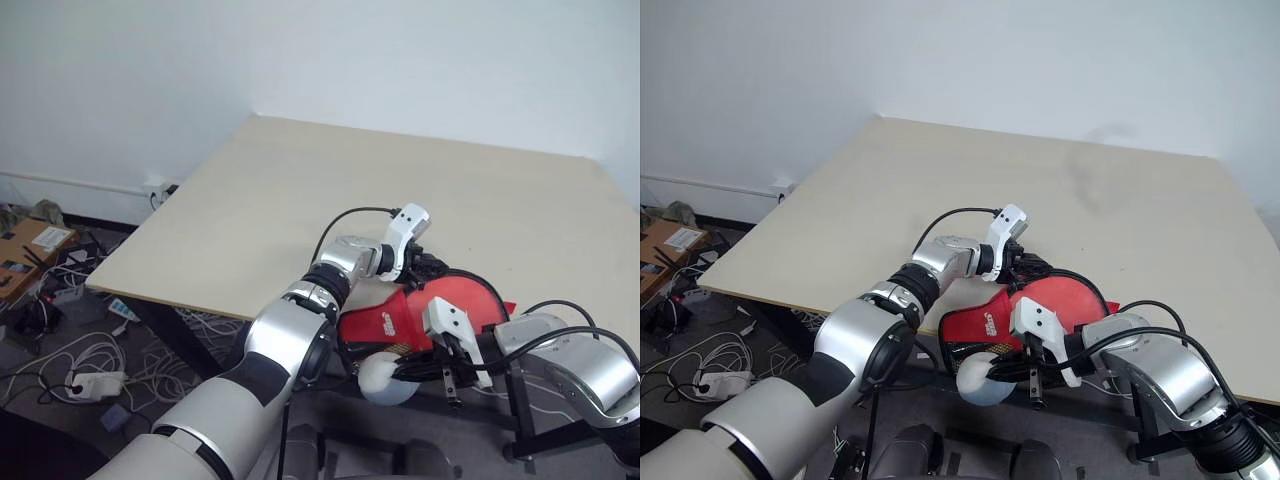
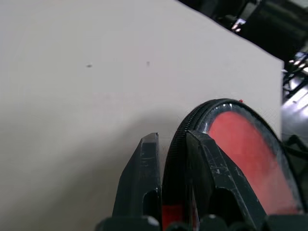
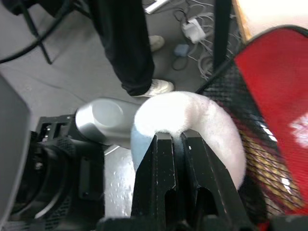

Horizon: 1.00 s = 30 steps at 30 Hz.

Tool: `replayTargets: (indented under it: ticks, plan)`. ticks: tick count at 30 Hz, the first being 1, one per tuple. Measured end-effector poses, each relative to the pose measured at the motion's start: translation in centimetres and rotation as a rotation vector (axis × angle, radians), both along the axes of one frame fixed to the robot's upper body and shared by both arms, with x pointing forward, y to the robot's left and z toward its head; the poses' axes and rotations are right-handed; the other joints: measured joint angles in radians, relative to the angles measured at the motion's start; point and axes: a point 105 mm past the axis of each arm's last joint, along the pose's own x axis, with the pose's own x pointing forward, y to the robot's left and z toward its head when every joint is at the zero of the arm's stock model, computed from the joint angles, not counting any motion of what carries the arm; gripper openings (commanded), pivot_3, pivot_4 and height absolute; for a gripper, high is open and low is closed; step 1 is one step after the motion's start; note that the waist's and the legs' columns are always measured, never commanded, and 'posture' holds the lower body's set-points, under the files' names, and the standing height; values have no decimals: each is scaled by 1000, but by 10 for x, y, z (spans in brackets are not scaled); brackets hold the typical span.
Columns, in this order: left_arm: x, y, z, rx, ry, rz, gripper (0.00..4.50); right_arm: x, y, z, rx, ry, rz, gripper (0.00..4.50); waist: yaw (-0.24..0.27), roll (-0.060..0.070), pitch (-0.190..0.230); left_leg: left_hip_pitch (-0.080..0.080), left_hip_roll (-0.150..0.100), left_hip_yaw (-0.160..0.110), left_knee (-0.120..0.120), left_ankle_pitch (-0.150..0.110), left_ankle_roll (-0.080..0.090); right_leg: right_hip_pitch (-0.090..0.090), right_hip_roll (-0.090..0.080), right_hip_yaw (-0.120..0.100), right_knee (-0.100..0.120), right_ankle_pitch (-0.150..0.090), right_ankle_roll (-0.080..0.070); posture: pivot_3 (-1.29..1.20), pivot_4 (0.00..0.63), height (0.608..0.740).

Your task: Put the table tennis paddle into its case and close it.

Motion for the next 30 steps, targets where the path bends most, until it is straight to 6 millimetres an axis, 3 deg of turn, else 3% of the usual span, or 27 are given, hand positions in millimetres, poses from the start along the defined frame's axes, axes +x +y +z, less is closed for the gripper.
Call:
replayTargets:
  ticks: [7,14,24,30]
  plan:
    - [3,1,-1,20,-15,25,851,33,-6,12,77,-53,-163,6,0,0,0,0,0,0,0,0,0,0,0,0,1,0,0,0,0,688]
    - [7,4,-7,82,-49,55,851,57,-15,46,182,-128,-277,6,1,1,0,0,0,0,0,0,0,-1,0,0,0,1,2,0,0,688]
    - [9,5,-4,53,-35,76,851,64,-21,43,174,-126,-337,6,0,1,0,-1,0,0,-1,0,0,-1,0,1,0,1,2,0,0,688]
    - [19,15,3,8,-23,139,851,85,-17,41,194,-147,-430,6,-1,2,0,-1,0,0,-1,0,0,-2,1,2,2,1,2,0,0,688]
